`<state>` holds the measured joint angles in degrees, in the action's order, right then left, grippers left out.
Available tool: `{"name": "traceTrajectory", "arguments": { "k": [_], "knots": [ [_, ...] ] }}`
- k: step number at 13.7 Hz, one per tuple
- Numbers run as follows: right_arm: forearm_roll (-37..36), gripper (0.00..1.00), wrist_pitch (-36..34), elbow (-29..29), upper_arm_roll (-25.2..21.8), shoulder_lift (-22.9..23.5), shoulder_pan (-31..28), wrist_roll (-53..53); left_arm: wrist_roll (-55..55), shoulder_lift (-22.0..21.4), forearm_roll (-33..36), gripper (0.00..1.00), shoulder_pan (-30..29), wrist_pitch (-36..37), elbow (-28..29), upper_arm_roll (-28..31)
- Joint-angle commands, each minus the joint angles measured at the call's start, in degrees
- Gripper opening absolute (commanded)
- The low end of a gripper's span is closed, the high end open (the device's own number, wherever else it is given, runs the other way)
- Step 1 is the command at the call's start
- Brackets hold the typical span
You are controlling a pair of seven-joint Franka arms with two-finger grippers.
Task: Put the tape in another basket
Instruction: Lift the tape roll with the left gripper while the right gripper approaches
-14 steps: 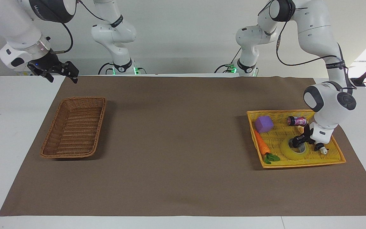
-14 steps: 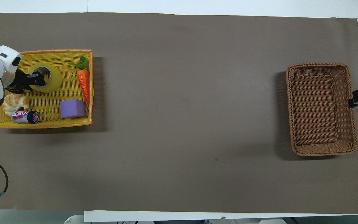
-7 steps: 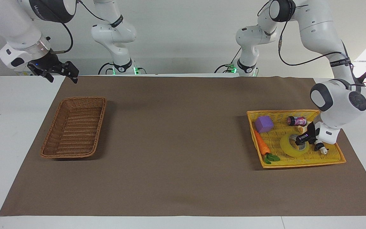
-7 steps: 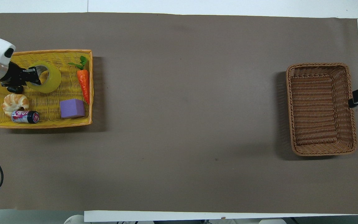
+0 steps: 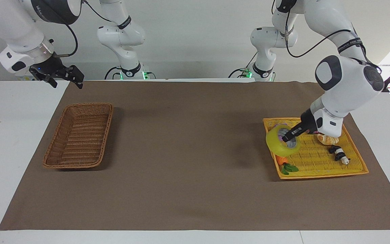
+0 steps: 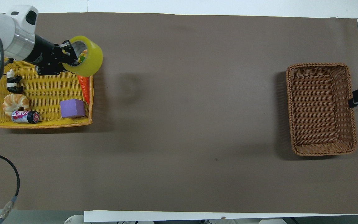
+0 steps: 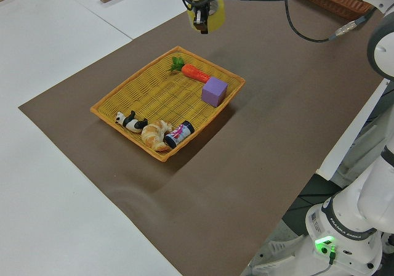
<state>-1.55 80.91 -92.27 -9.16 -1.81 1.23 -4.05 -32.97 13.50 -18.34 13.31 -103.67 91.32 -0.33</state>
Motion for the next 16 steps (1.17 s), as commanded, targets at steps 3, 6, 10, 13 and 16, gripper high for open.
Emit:
{"name": "traceTrajectory", "arguments": {
  "k": [3, 6, 10, 13, 16],
  "knots": [
    [-0.12, 0.99, 0.47, -1.33, 0.38, -1.09, -0.35, -1.31, -1.92, -4.88, -1.35, 0.0, 7.67, -1.77, 6.92, 1.03],
    [10.61, 0.99, 1.44, -1.59, 0.38, -1.0, -0.61, -2.01, -3.95, -6.03, -1.26, 0.0, 10.59, -8.91, 10.98, 1.03],
    [38.3, 0.99, 14.68, -9.22, 0.73, 1.09, 2.9, -2.19, -4.03, -5.94, -1.26, 0.0, 10.59, -9.87, 10.72, 1.03],
    [59.49, 0.99, 24.0, -14.85, 0.73, 6.8, 9.04, -10.86, -5.88, -5.94, -1.26, 0.0, 12.08, -11.2, 10.89, 0.94],
    [74.81, 0.99, 34.8, -16.09, 0.73, 11.38, 18.43, -12.21, -5.27, -6.03, -1.17, 0.0, 12.35, -11.64, 11.16, 1.03]
  ]
}}
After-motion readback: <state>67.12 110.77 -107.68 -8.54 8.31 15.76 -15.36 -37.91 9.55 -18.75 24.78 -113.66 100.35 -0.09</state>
